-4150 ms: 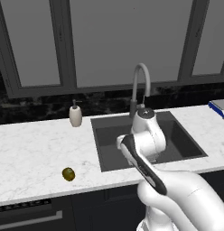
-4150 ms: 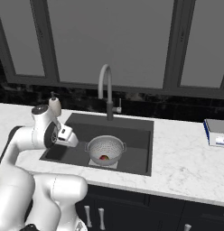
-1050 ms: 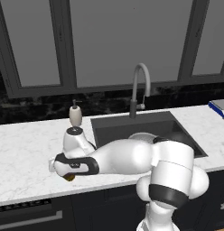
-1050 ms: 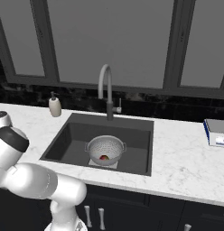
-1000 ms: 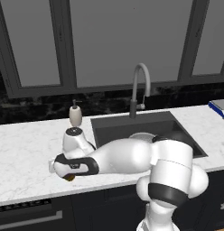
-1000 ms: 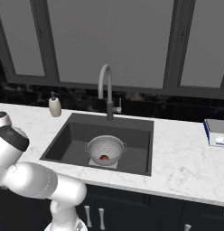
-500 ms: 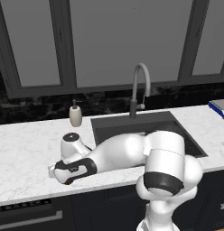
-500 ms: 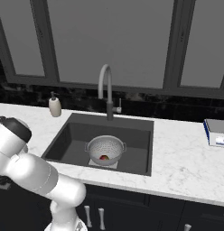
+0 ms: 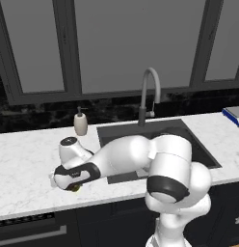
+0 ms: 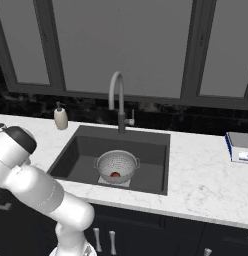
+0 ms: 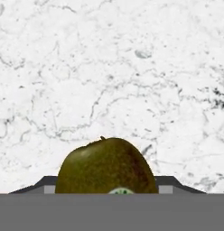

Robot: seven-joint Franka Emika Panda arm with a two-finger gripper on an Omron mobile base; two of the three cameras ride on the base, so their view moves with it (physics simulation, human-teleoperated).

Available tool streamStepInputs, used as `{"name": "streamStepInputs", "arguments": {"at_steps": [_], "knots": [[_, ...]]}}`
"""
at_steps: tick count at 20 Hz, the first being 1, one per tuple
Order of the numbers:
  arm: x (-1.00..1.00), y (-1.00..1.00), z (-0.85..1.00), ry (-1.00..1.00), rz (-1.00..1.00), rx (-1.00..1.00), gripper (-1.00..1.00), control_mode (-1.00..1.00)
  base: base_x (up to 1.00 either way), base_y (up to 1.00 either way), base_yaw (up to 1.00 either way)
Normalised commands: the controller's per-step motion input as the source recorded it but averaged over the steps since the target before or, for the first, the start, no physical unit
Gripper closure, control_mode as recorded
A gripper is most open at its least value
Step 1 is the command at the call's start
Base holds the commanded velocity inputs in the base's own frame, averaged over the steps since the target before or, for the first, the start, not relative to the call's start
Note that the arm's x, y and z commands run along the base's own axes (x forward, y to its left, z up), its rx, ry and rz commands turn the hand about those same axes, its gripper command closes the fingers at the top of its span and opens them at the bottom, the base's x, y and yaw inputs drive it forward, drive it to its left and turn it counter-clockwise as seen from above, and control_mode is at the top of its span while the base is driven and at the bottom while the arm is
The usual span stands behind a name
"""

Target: Put the colander in the sink, put the mango, kiwi in the colander, and turn on the sink faucet and pour water over the colander.

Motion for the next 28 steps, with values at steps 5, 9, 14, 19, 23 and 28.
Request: {"name": "streamStepInputs", "arguments": {"at_steps": [5,9,14,19,23,28], "knots": [[-0.01,-0.66,0.23,-0.08,0.0,0.0,1.0,-1.0,0.0,0.0,0.0],[0.0,-0.88,0.4,-0.04,0.0,0.0,1.0,-1.0,0.0,0.0,0.0],[0.02,-0.94,0.29,-0.01,0.0,0.0,1.0,-1.0,0.0,0.0,0.0],[0.14,-0.98,0.2,0.0,0.0,0.0,1.0,-1.0,0.0,0.0,0.0],[0.3,-0.91,0.13,0.0,0.0,0.0,1.0,-1.0,0.0,0.0,0.0],[0.49,-0.77,0.02,0.0,-0.08,0.0,1.0,-1.0,0.0,0.0,0.0]]}}
